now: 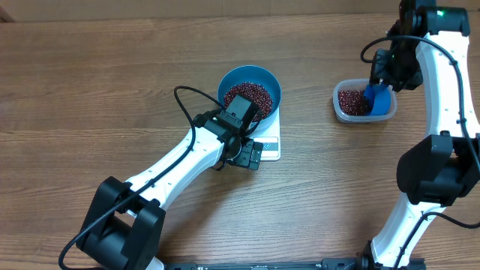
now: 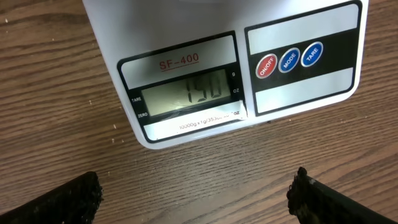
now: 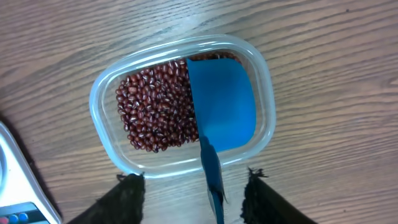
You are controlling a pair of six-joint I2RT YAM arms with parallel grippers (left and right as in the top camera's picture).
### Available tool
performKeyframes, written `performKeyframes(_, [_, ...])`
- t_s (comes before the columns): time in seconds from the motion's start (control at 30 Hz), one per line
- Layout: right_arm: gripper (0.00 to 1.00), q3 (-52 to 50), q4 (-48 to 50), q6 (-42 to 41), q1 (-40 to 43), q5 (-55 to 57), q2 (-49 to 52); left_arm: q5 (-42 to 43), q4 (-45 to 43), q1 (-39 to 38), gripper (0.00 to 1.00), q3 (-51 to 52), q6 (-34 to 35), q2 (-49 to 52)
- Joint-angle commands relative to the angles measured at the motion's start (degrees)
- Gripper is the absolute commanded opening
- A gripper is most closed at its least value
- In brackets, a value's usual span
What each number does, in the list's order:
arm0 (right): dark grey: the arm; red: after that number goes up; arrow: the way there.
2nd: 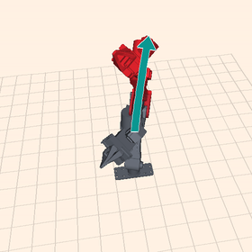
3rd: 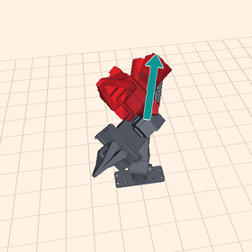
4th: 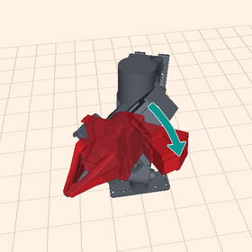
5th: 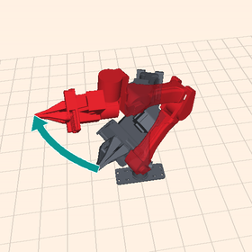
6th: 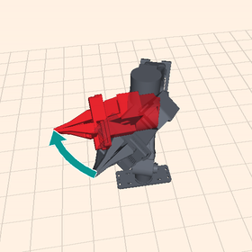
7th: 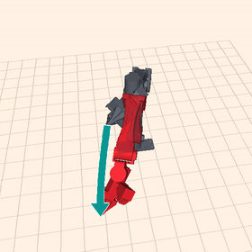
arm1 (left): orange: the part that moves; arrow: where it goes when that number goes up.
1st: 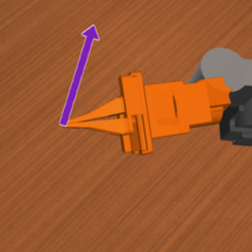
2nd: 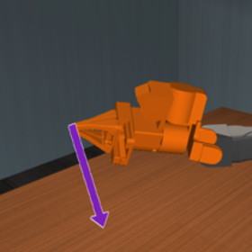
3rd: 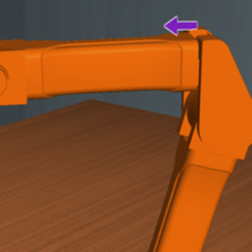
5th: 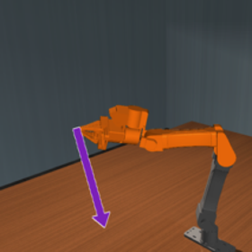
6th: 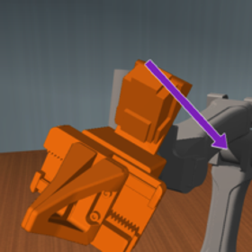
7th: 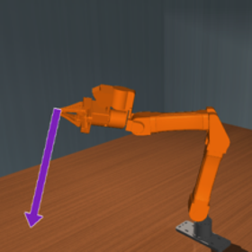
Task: Scoop item into bowl and weigh 150g on scale
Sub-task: 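Lower the right gripper into the tub and grasp the blue scoop handle, then lift the blue scoop and carry it left over the teal bowl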
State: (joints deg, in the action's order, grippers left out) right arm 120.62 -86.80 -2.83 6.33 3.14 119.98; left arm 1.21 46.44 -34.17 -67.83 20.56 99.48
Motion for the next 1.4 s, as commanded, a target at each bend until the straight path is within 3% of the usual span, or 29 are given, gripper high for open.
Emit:
performKeyframes(0.0, [0.49,-2.45,1.18,-0.61,0.17,-0.26,-0.22,-0.76,-0.20,-0.57,1.00,0.24,-1.31,0.39])
performKeyframes(0.17, [0.33,-6.84,6.21,-0.61,0.17,1.79,-0.22,-0.79,-0.15,-0.57,1.00,0.24,-1.31,0.39])
performKeyframes(0.3, [0.13,-6.60,7.69,-0.59,0.17,3.69,-0.22,-0.83,-0.17,-0.57,1.00,0.24,-1.31,0.39])
performKeyframes(0.33, [0.04,-6.58,7.65,-0.59,0.17,3.72,-0.22,-0.85,-0.20,-0.57,0.99,0.24,-1.31,0.39])
performKeyframes(0.83, [0.04,2.16,1.84,2.03,-1.46,4.02,-2.78,-1.01,-0.48,-0.57,1.00,0.24,-1.29,0.39])
performKeyframes(1.37, [0.04,2.14,1.29,1.97,-14.10,25.64,-2.82,-1.03,-0.35,-0.57,1.00,0.24,-1.31,0.39])
